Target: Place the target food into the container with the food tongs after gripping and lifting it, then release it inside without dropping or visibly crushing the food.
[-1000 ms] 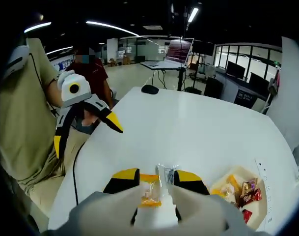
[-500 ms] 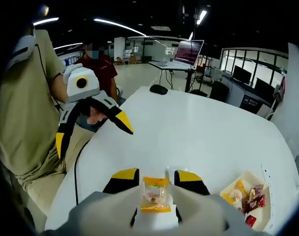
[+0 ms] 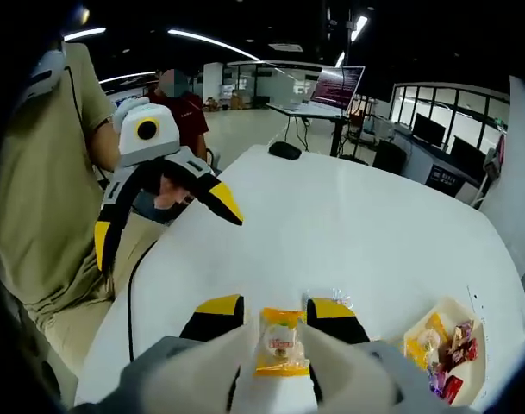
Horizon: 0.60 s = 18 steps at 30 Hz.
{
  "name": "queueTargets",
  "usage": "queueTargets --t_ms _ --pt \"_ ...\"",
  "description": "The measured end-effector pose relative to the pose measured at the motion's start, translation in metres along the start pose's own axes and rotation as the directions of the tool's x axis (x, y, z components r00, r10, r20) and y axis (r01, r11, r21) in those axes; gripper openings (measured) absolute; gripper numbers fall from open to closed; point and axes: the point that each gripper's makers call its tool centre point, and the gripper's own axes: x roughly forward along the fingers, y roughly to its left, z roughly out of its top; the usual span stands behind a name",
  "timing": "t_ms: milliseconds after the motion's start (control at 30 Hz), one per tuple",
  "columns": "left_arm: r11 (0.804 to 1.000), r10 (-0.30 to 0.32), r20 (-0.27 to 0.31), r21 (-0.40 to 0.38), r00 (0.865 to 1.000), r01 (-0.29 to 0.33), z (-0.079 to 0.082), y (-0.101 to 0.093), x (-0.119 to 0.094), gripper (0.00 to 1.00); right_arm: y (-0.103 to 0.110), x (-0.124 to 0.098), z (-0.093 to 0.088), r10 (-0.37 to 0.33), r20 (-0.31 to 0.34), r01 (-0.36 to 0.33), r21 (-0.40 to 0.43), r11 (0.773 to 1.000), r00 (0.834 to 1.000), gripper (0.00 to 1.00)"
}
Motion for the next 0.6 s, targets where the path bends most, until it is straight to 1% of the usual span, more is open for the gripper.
queueTargets --t_ms 300,433,600 --pt "1.000 0.001 0.000 -0.002 1.000 -0.001 -0.001 0.001 -0.001 0.89 -0.002 0.007 -0.008 -0.006 -0.005 0.007 0.016 1.000 1.000 0.25" --pt "1.000 0.002 0.000 -0.004 1.000 -0.002 -0.001 0.001 -0.001 0.89 -0.005 0.009 -0.009 -0.016 -0.003 0.016 0.032 0.999 1.000 0.26" --pt "1.000 0.002 0.000 -0.004 1.000 -0.002 -0.001 0.001 -0.002 0.89 -0.010 0.012 -0.015 -0.035 -0.018 0.035 0.048 0.998 0.999 0.26"
